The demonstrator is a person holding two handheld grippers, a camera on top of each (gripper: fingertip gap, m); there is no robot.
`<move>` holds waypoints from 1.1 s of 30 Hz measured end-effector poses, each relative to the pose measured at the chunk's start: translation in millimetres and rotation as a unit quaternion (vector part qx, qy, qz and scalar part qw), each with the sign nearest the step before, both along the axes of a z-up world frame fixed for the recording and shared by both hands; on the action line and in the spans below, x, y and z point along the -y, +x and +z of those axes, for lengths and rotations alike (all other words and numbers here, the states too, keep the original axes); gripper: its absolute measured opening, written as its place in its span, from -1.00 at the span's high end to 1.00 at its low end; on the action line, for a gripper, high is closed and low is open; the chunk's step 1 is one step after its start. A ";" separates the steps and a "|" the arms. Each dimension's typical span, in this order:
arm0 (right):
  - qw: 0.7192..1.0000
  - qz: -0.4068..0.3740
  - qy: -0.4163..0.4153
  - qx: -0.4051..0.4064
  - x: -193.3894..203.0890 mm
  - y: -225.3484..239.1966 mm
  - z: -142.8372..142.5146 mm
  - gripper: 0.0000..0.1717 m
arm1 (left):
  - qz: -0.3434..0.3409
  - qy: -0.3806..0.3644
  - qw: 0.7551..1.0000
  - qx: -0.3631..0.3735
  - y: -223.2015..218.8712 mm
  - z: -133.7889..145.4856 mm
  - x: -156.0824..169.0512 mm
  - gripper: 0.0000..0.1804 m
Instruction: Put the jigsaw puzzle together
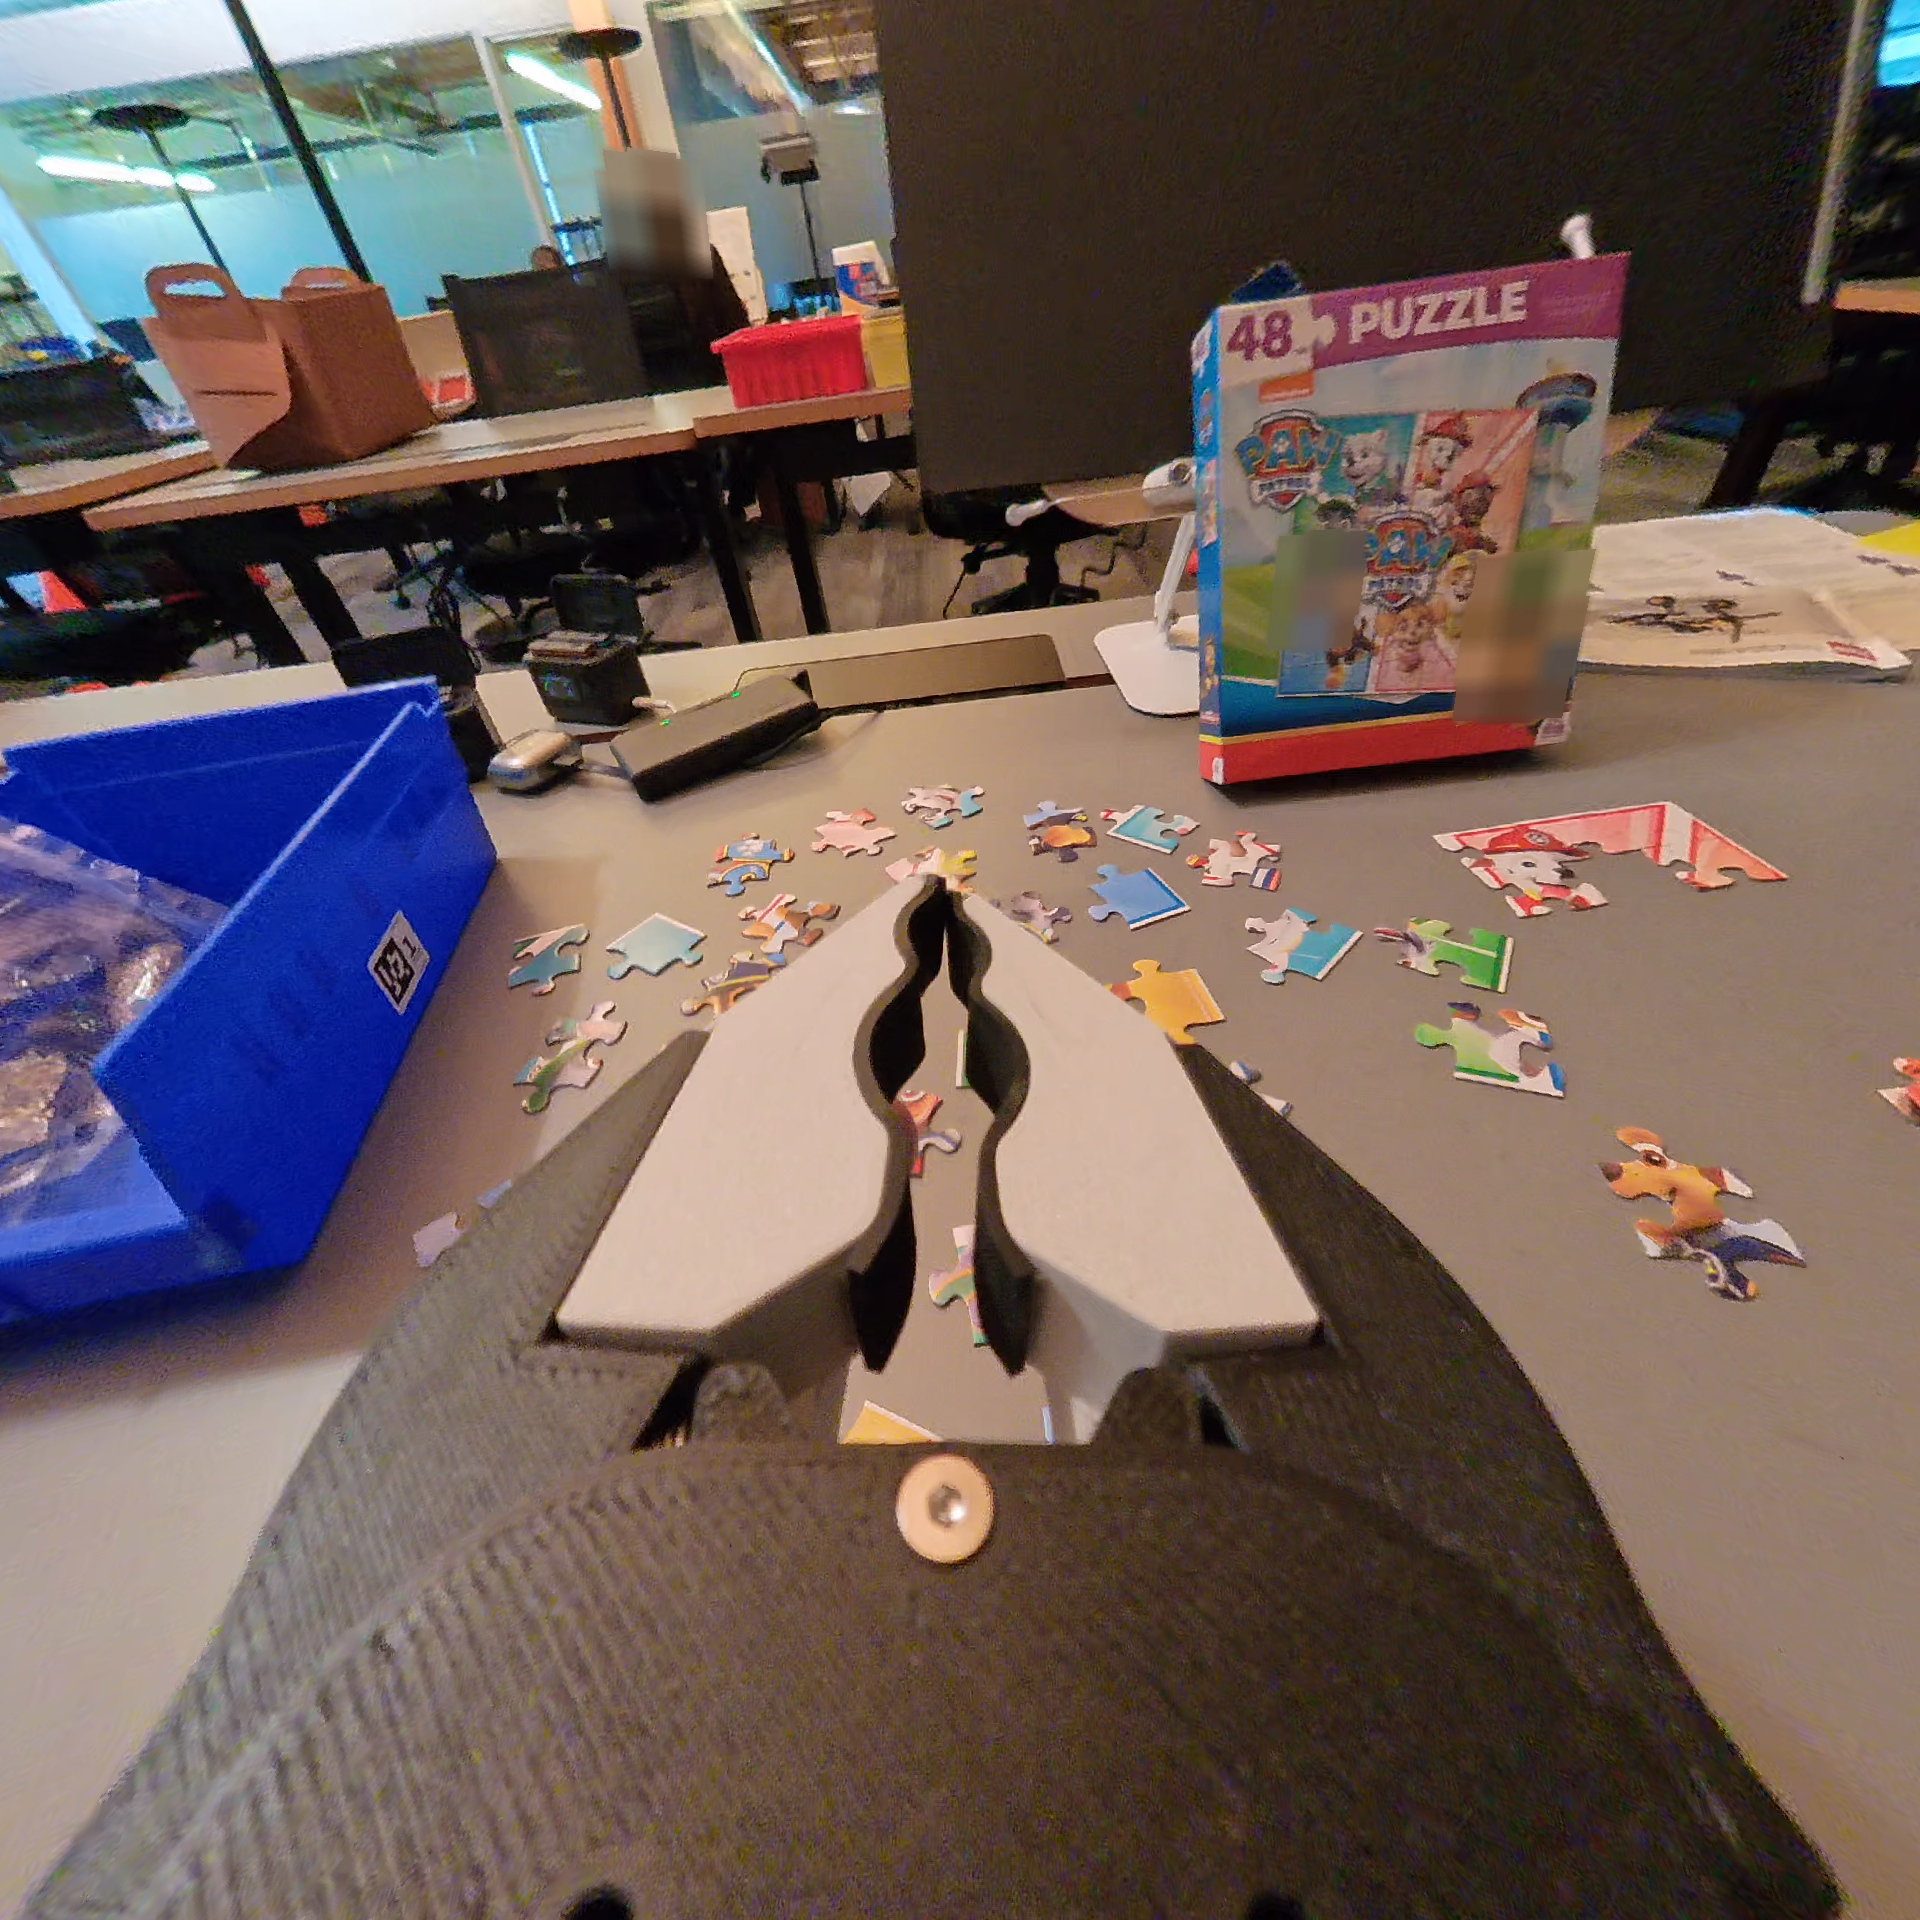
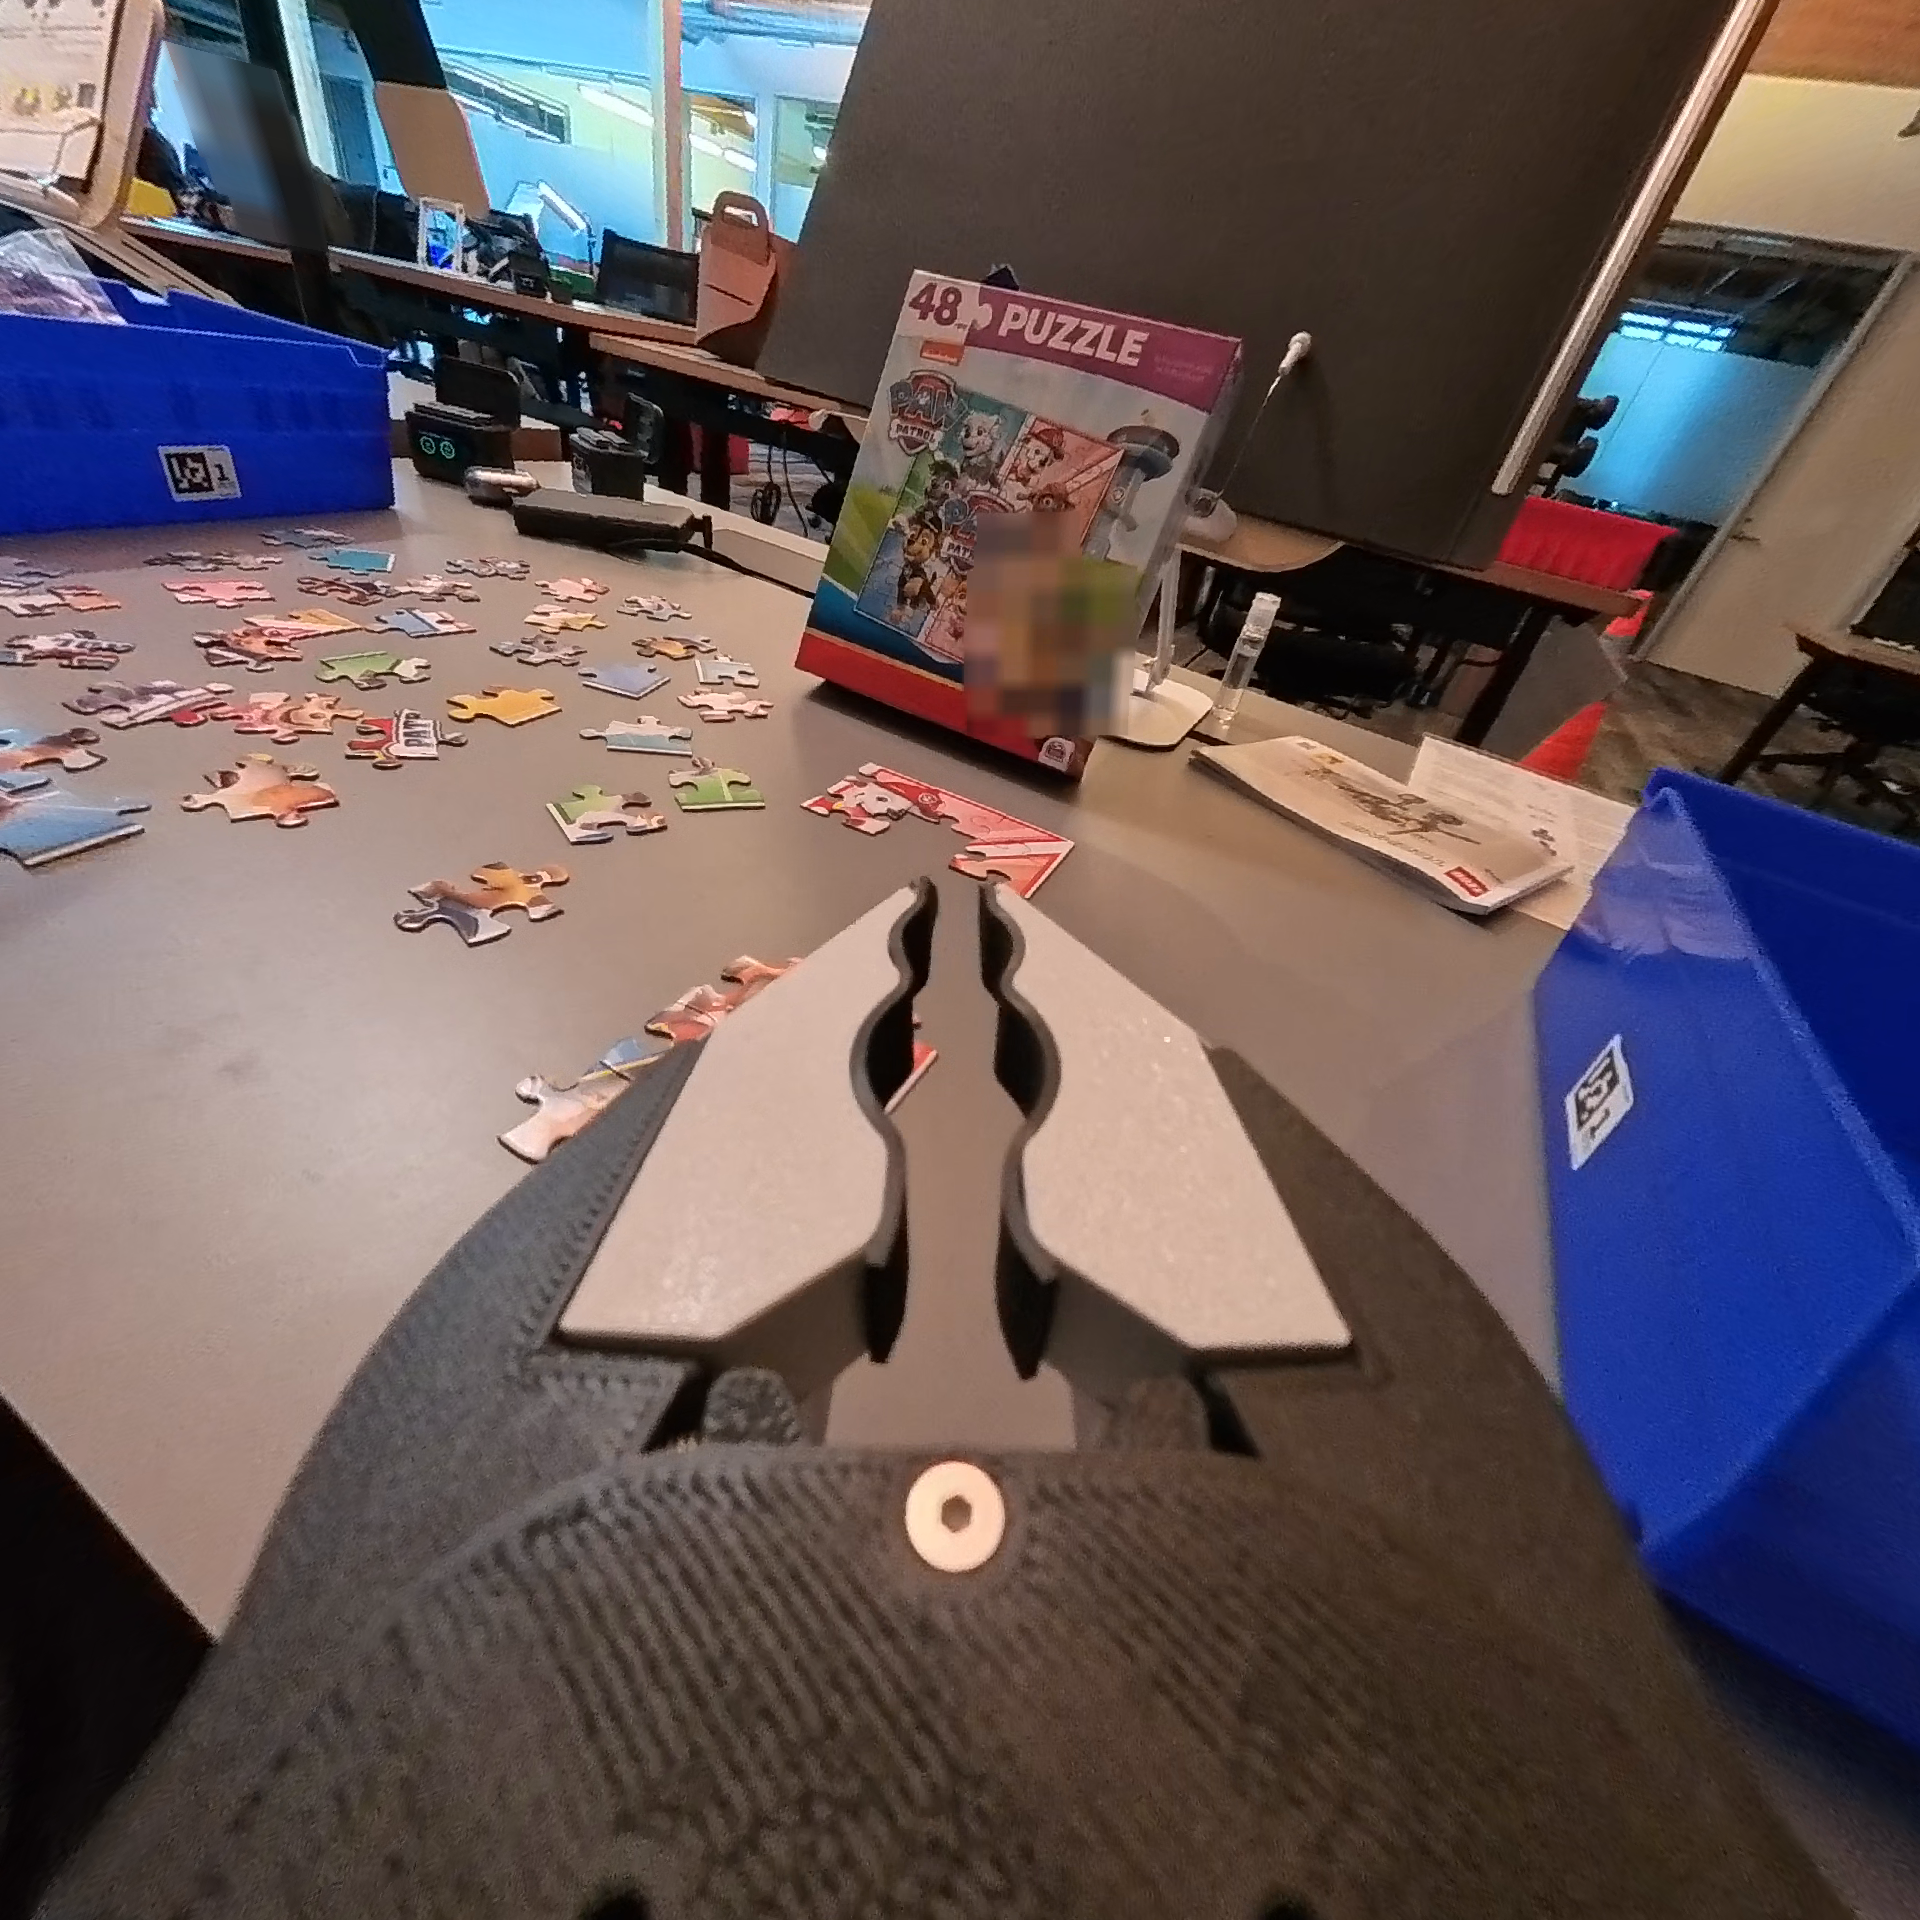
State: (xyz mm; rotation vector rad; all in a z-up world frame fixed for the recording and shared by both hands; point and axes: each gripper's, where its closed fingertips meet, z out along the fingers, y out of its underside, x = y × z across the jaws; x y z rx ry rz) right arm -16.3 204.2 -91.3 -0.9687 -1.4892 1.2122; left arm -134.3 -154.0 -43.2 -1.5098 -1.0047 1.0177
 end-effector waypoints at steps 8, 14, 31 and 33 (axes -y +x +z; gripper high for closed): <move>1.000 0.001 -0.025 0.014 -4.8 -2.7 -1.3 0.98 | -0.023 0.021 0.999 0.027 -15.3 -17.4 -5.6 1.00; 0.998 0.012 -0.026 0.058 -2.4 -10.1 -12.6 0.97 | -0.037 0.007 0.999 0.026 -35.4 -14.4 -8.3 0.84; 0.994 0.018 -0.062 0.090 -0.7 -45.0 -12.5 0.94 | -0.385 0.076 0.908 0.145 68.2 -62.6 -195.2 0.48; 0.994 0.015 -0.051 0.092 0.4 -47.2 -19.7 0.96 | -0.389 0.075 0.907 0.143 77.1 -69.5 -207.5 0.49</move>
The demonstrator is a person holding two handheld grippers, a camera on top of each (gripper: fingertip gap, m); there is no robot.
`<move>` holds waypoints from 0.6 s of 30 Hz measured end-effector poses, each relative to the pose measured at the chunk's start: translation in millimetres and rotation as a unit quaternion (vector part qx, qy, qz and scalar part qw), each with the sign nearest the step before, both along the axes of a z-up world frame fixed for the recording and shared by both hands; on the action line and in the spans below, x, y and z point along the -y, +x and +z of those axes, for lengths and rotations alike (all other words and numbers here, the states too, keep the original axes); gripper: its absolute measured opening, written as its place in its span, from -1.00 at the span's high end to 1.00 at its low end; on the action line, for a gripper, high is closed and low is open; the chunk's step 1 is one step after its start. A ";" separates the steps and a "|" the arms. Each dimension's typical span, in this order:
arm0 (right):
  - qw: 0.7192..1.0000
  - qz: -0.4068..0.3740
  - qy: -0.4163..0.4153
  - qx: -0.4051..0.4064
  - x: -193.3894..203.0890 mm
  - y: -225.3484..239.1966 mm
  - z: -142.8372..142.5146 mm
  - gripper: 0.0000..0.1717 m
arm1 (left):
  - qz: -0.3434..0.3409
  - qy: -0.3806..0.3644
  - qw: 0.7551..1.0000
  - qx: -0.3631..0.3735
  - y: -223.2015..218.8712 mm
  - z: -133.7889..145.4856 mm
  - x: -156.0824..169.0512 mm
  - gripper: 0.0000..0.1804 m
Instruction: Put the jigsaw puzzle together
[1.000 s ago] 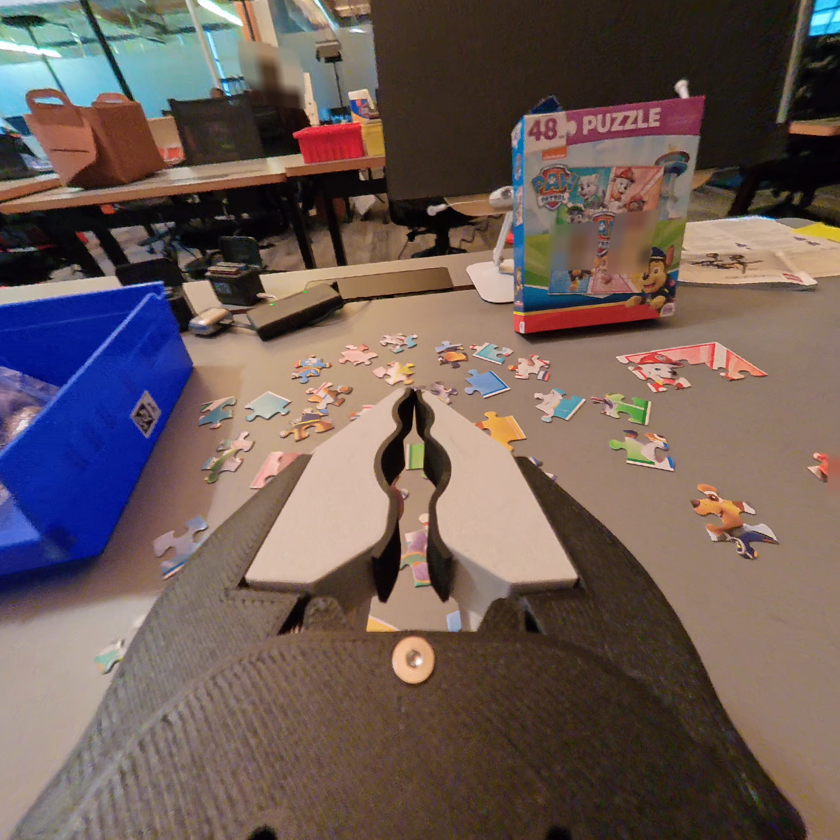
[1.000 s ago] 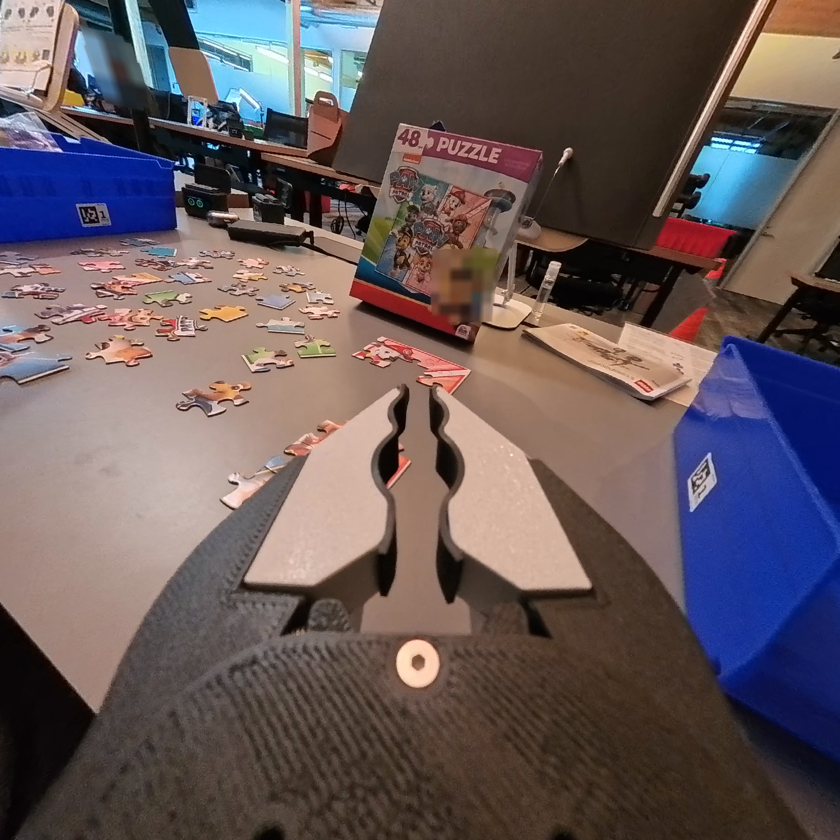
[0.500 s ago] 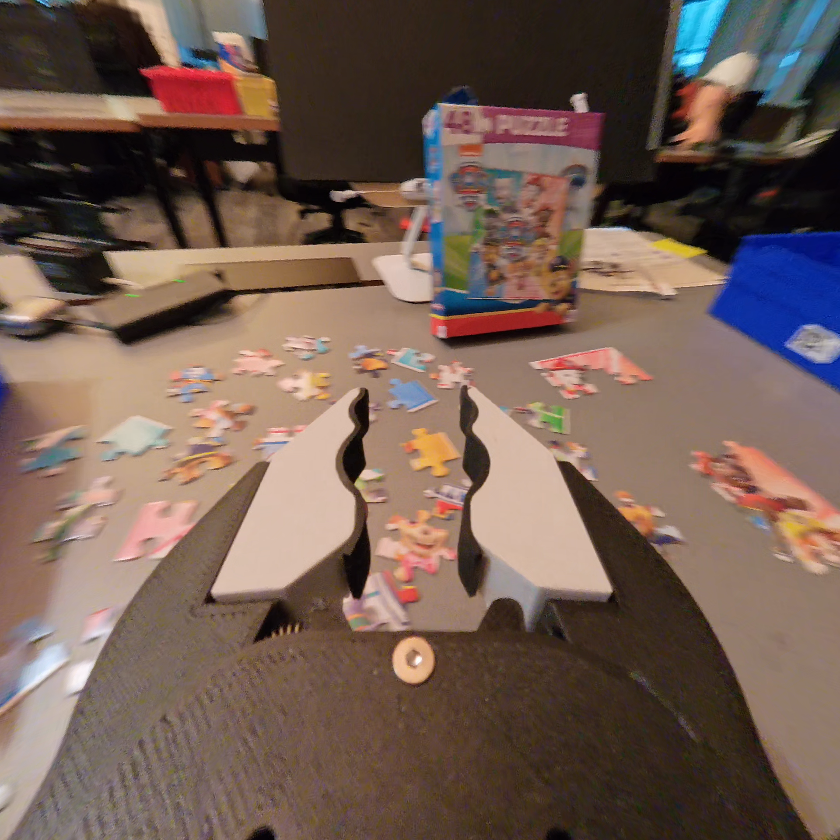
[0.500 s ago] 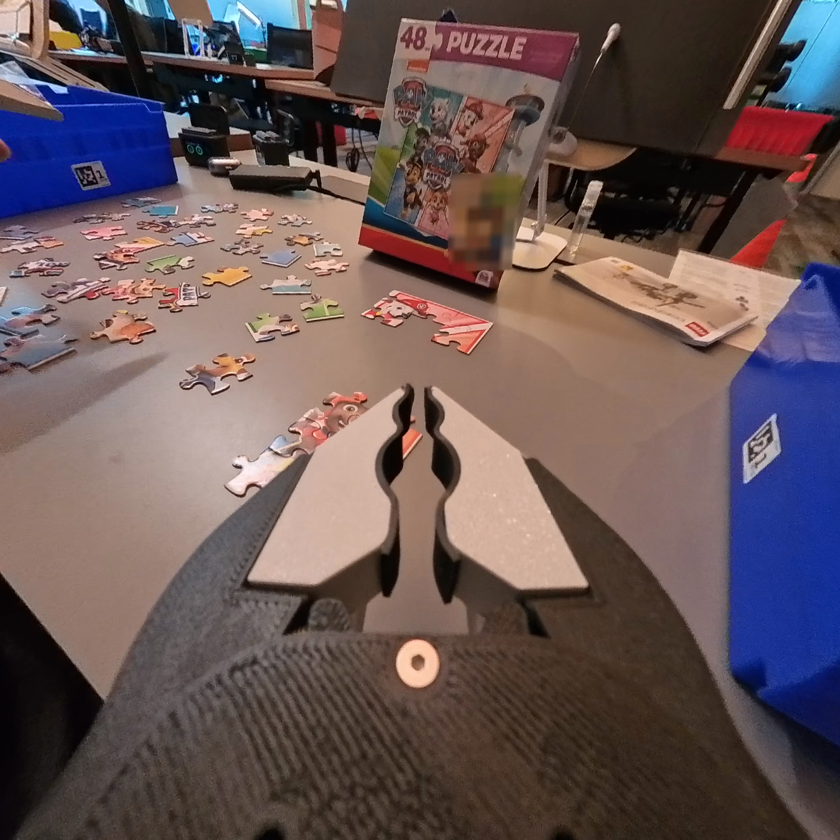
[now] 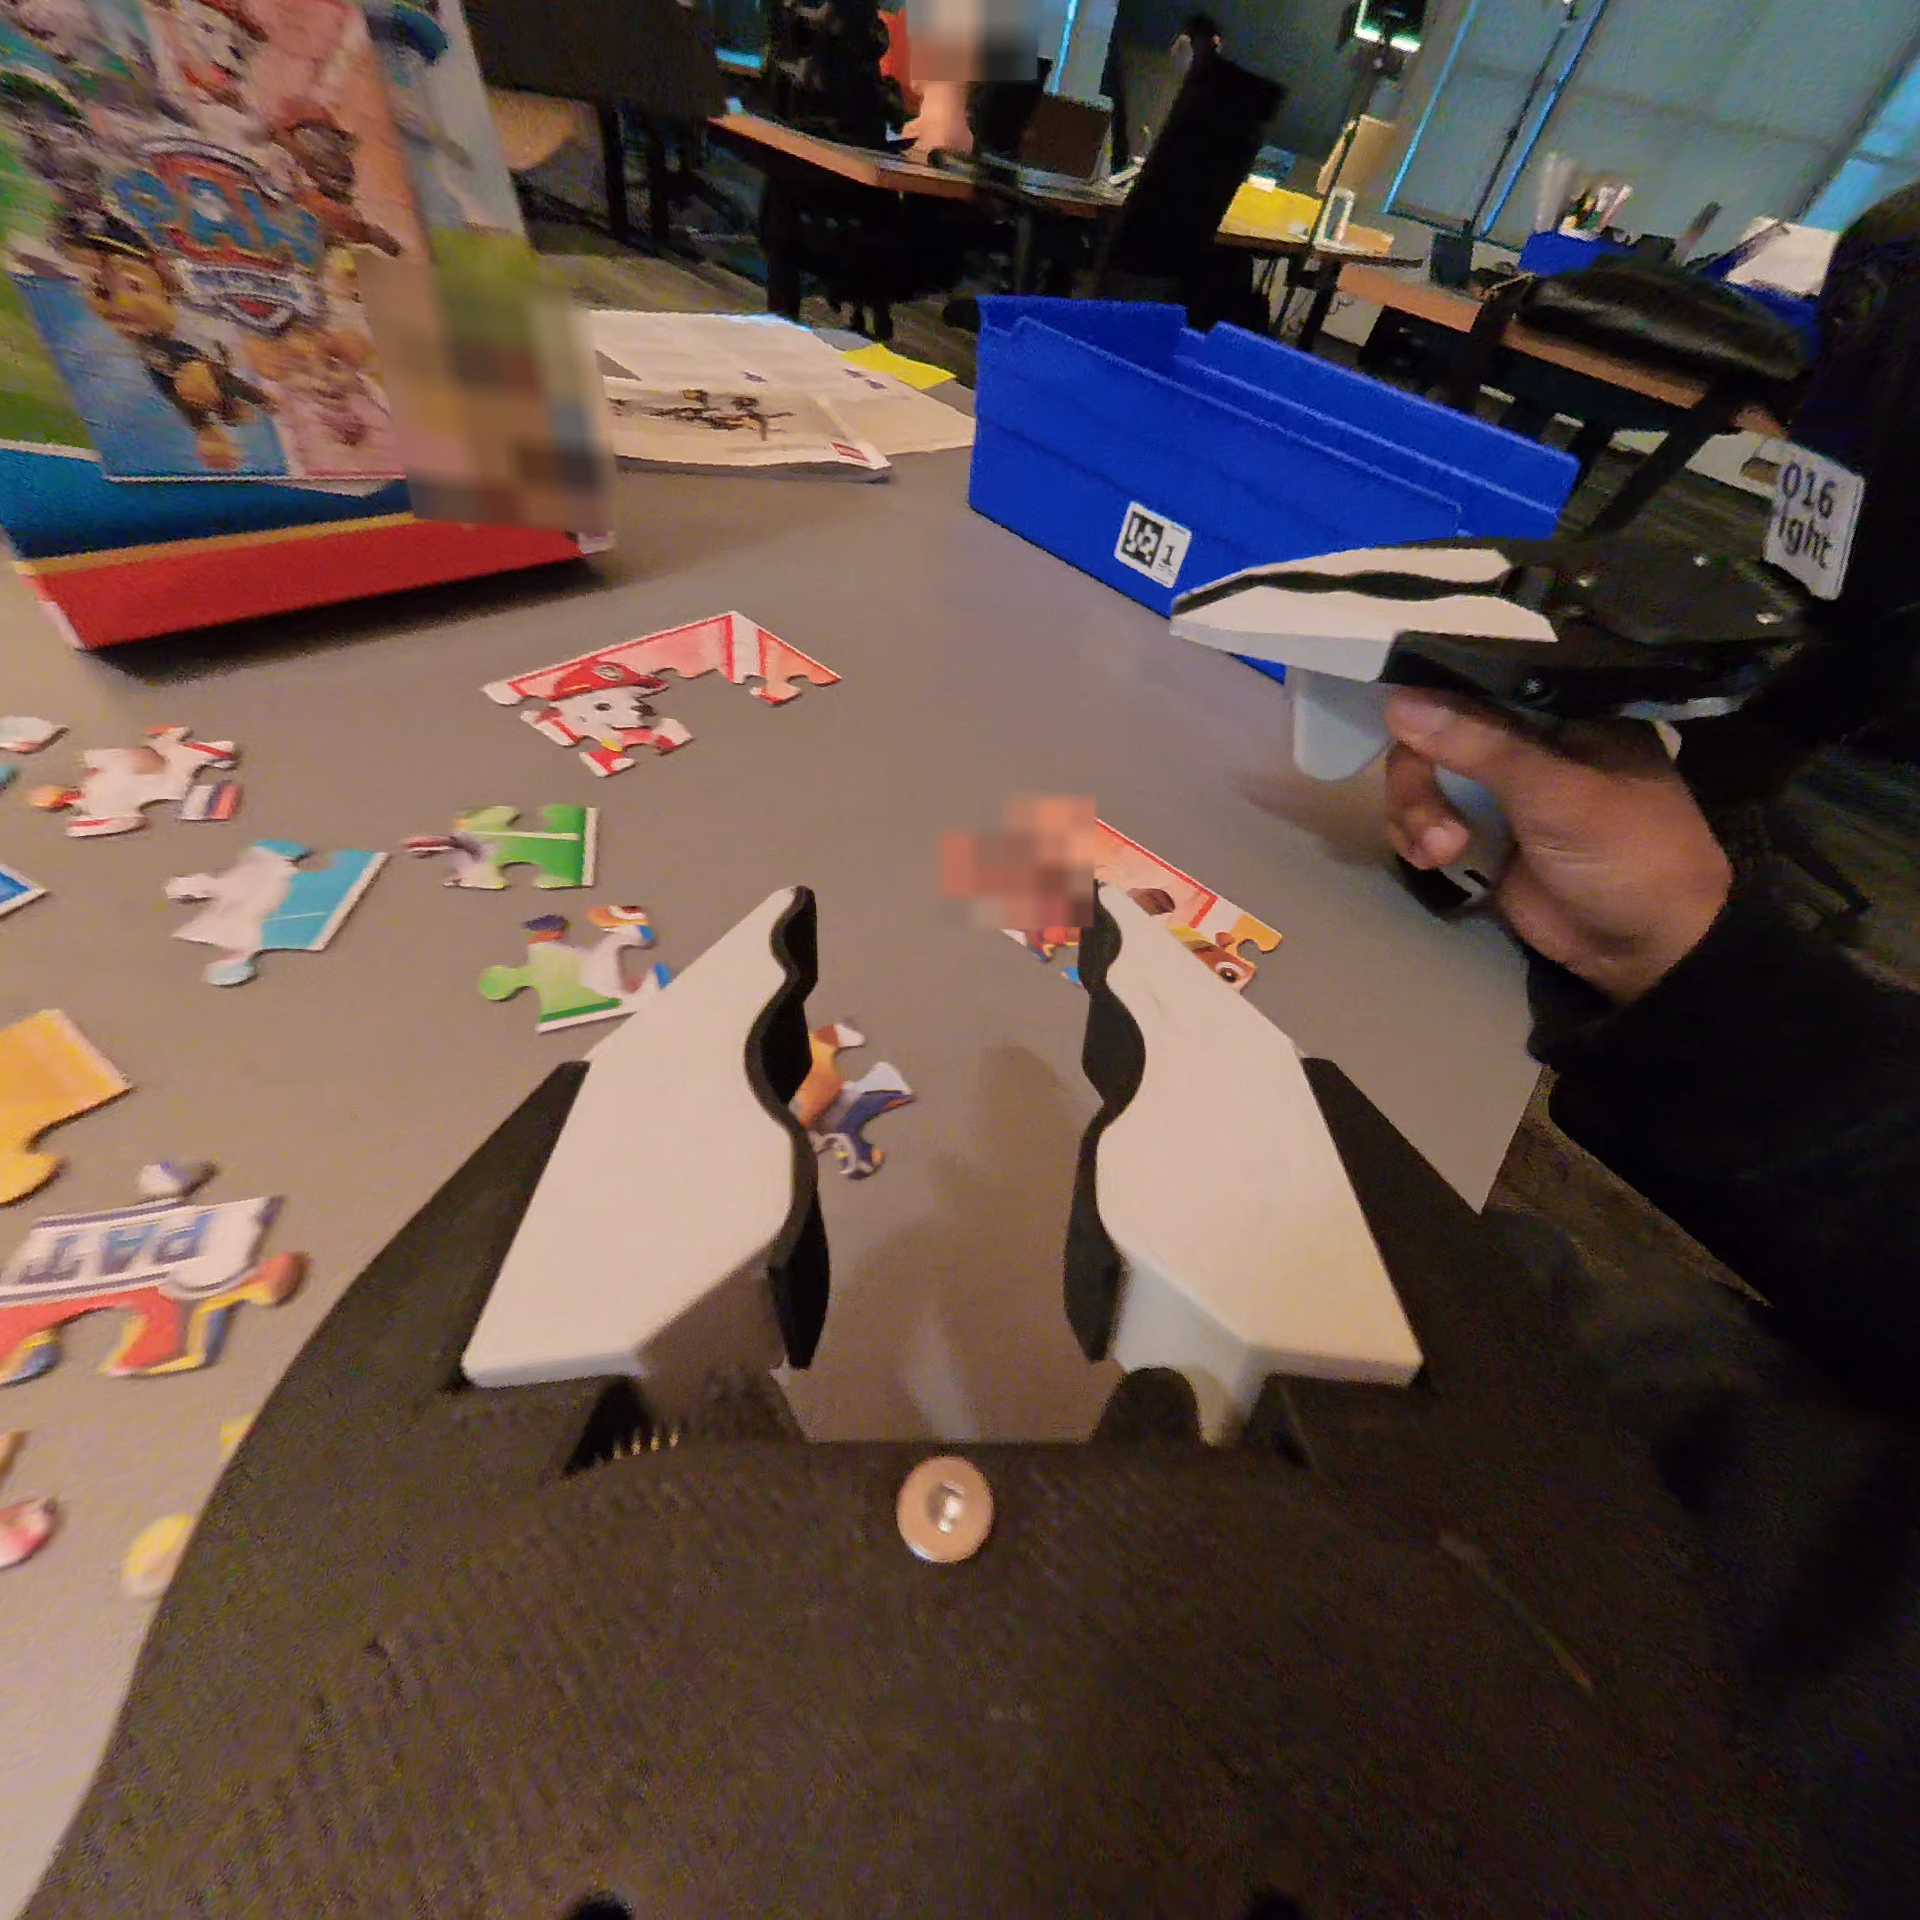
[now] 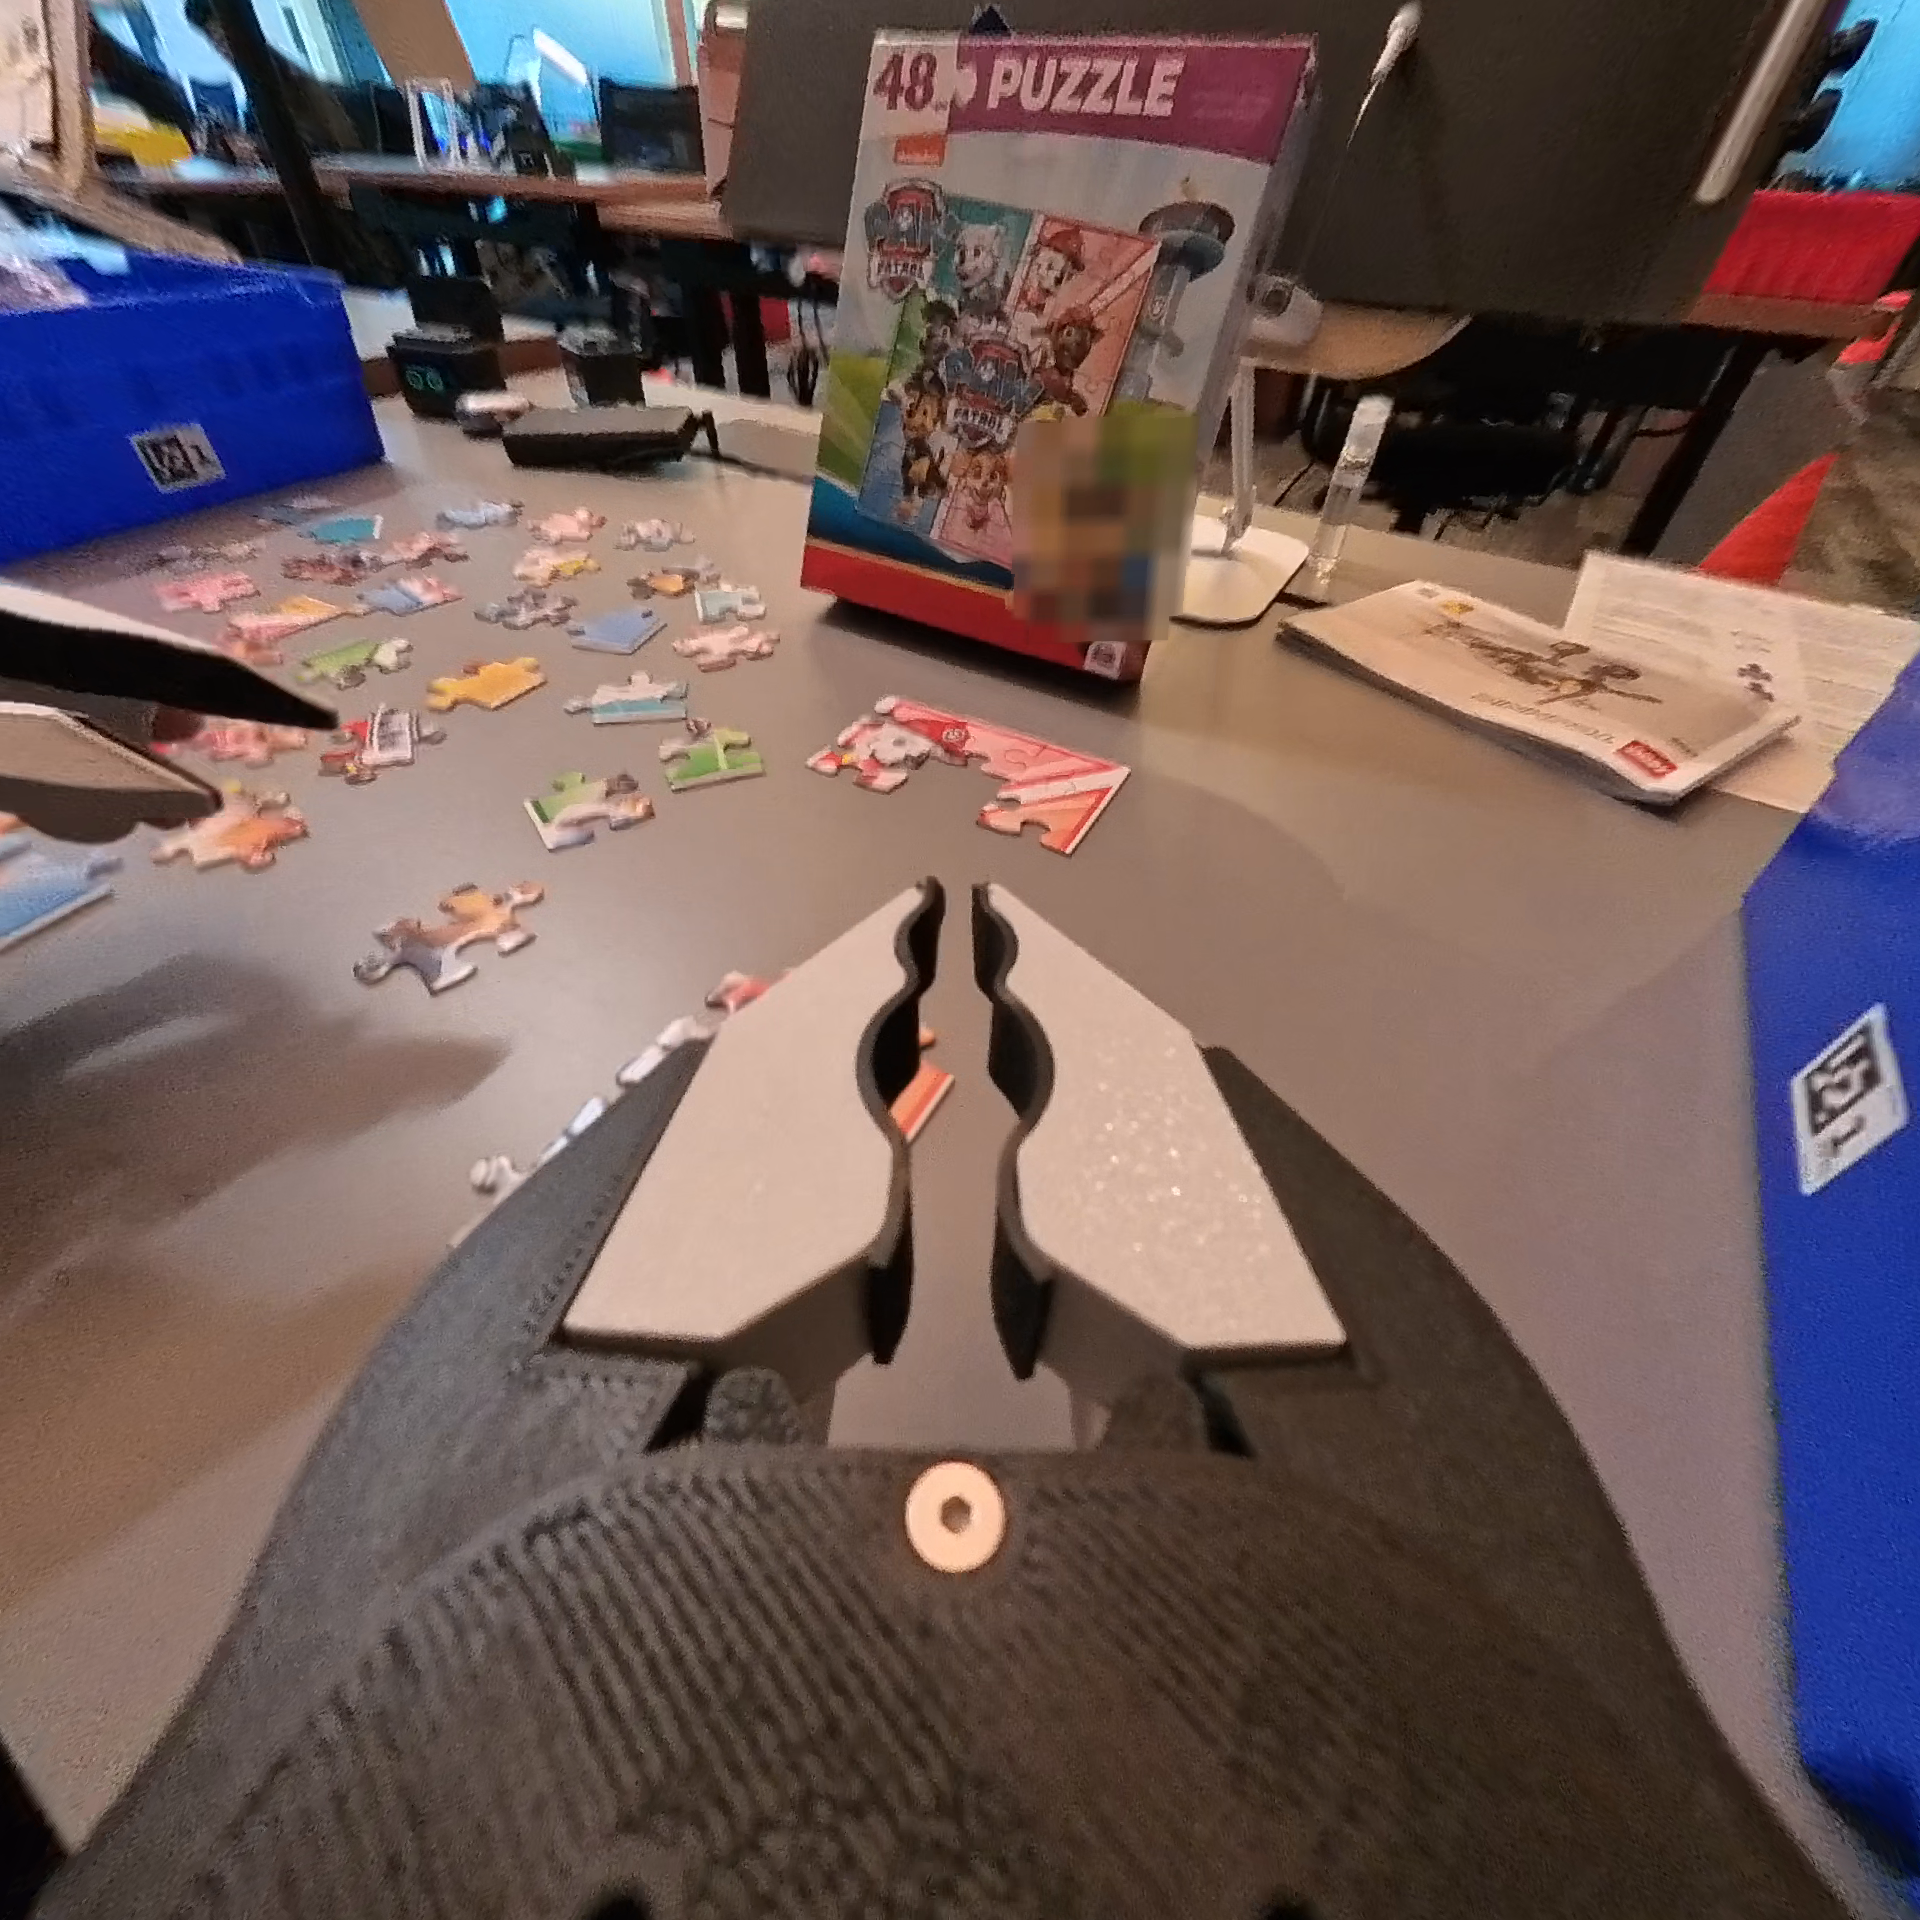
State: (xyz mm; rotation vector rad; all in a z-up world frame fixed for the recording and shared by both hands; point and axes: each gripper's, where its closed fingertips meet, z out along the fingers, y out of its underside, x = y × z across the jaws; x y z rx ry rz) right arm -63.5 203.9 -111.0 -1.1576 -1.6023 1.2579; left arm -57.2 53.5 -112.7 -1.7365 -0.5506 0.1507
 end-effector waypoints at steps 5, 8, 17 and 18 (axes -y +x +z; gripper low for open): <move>1.000 0.007 -0.003 0.009 1.2 -0.7 -2.3 0.96 | 0.028 -0.007 0.999 -0.043 4.6 0.9 -9.7 0.49; 1.000 0.020 -0.013 0.008 3.4 0.7 -1.3 0.96 | 0.033 -0.006 0.999 -0.031 1.2 -0.8 -8.0 0.48; 0.999 0.024 0.016 0.017 9.1 -0.8 -6.6 0.97 | 0.071 0.019 0.997 0.012 -12.5 -2.3 3.1 0.39; 0.999 0.025 0.018 0.023 9.6 -1.3 -8.2 0.96 | 0.076 0.014 0.997 0.000 -12.0 -1.4 3.3 0.39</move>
